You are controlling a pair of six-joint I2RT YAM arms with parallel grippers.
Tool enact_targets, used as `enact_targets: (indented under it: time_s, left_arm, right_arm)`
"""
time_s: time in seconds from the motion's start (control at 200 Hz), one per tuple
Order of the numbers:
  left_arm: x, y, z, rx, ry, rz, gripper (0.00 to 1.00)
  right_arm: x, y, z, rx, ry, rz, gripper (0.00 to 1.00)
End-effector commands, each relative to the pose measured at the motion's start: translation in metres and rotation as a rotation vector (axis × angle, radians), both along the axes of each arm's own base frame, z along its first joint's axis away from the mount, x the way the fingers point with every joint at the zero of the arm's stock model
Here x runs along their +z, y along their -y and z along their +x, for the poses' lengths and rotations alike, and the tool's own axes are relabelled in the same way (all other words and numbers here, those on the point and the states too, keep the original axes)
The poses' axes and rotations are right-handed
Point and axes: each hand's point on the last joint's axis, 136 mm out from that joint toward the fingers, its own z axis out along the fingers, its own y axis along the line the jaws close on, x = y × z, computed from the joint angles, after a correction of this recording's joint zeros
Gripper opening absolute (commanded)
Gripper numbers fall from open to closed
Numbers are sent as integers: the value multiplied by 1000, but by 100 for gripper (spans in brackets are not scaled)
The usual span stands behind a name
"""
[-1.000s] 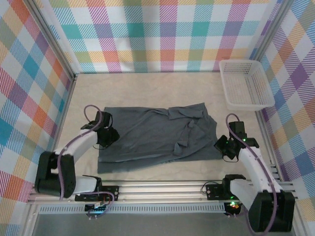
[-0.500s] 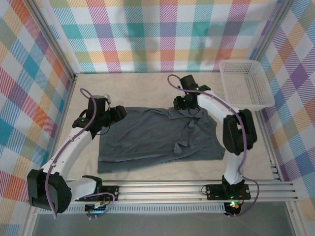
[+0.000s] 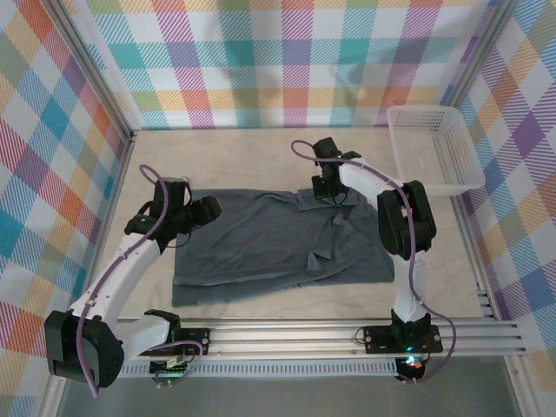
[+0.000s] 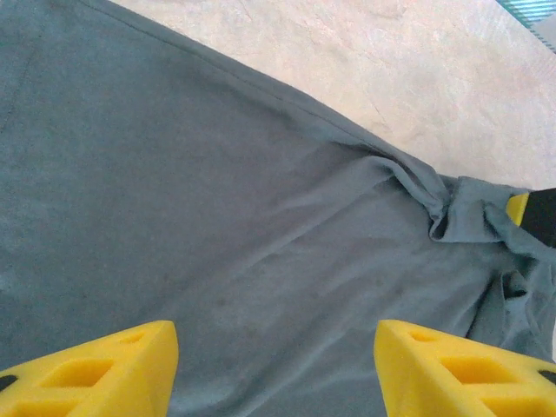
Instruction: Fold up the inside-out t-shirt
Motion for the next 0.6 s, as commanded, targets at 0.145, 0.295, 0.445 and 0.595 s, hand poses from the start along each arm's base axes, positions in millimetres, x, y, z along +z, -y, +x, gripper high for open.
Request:
enact_targets:
  time_s: [0.145,0.295,0.445,0.595]
  left_arm:
    - [-10,7,6,-11,-25,-3,62]
    - [-21,5,1,-5,-51,6,62]
    - [-23,-4,-7,13,-52,44,62]
    - [-20,-4,-4,4,-48,54,63]
  right_arm:
    - [87,7,114,-54,314,60,15]
    - [99,19,134,-70,275,-12,51]
    - [94,45,105,-89,223,-3,52]
    - [63,82,76,-132,168,129,54]
